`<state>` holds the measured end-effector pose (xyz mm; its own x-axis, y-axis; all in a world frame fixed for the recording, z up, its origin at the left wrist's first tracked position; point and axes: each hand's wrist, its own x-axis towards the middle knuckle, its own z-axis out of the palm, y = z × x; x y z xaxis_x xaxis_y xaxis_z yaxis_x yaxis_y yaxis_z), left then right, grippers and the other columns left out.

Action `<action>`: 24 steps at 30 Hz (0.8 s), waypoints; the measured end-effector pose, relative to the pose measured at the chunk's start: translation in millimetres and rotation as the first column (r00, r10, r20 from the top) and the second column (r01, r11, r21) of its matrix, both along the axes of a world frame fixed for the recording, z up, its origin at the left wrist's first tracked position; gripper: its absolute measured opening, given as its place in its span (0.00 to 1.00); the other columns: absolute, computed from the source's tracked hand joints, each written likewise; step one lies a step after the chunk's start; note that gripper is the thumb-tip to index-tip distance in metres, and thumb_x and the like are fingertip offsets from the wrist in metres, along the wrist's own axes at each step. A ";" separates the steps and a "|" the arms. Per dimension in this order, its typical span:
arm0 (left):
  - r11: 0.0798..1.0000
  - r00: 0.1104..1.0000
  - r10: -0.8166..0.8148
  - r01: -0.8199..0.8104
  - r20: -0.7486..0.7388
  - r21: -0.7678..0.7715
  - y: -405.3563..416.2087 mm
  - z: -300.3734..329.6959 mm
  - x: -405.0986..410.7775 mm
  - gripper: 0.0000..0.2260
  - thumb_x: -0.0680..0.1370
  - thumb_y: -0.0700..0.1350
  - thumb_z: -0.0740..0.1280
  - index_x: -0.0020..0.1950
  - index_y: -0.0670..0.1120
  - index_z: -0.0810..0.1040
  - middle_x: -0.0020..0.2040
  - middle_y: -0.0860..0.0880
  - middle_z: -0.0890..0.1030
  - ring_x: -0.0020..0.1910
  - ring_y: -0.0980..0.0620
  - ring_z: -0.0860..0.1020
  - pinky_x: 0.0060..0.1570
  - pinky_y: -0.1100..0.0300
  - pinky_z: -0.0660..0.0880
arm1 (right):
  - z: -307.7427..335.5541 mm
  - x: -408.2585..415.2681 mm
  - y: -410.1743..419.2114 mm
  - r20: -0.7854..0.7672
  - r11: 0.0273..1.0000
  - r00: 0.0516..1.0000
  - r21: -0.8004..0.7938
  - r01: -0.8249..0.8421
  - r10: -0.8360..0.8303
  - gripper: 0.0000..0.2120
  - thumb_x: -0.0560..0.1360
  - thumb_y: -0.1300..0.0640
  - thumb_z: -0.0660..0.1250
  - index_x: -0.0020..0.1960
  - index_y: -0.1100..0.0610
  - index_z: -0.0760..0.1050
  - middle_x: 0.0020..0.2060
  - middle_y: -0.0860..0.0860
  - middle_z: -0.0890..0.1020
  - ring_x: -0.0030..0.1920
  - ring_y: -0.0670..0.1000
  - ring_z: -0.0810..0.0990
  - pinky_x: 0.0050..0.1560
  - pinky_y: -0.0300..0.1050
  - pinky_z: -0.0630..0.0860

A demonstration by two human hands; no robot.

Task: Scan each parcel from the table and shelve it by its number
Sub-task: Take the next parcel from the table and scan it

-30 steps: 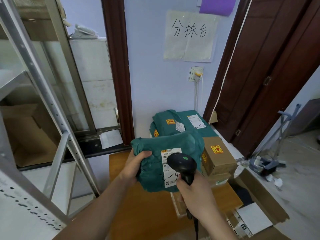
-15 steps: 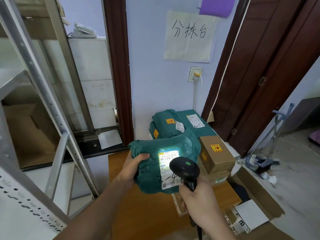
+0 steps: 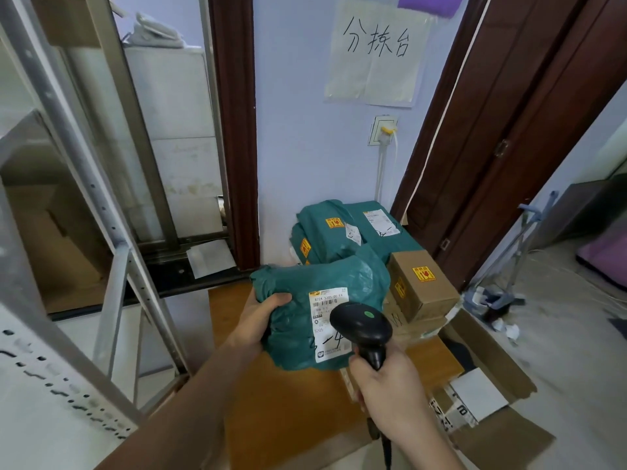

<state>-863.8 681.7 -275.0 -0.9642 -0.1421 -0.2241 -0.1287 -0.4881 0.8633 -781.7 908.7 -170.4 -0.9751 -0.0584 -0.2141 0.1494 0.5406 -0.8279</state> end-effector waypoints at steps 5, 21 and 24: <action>1.000 1.000 0.004 -0.003 -0.029 0.026 3.6 2.6 13.1 0.28 0.68 0.41 0.77 0.68 0.48 0.77 0.59 0.43 0.86 0.56 0.42 0.86 0.50 0.49 0.84 | -8.2 3.3 -14.9 -0.005 1.000 1.000 -0.026 0.012 -0.012 0.05 0.76 0.56 0.67 0.44 0.57 0.73 0.27 0.53 0.79 0.25 0.49 0.79 0.30 0.45 0.76; 0.998 0.999 0.030 -0.028 -0.024 0.064 -8.0 5.1 23.1 0.32 0.66 0.39 0.79 0.69 0.47 0.75 0.59 0.42 0.86 0.55 0.41 0.86 0.46 0.50 0.84 | 7.9 22.1 -19.4 -0.024 0.998 0.999 -0.040 0.041 -0.042 0.07 0.78 0.56 0.67 0.46 0.60 0.75 0.26 0.54 0.79 0.21 0.46 0.77 0.24 0.40 0.72; 0.997 0.999 0.049 -0.048 -0.009 0.065 -12.5 1.7 28.5 0.29 0.70 0.37 0.79 0.69 0.47 0.75 0.60 0.41 0.86 0.56 0.40 0.86 0.47 0.48 0.85 | 9.2 25.2 -19.3 -0.033 1.000 0.999 -0.020 0.014 -0.015 0.07 0.78 0.56 0.67 0.45 0.59 0.75 0.26 0.54 0.79 0.21 0.46 0.76 0.24 0.39 0.71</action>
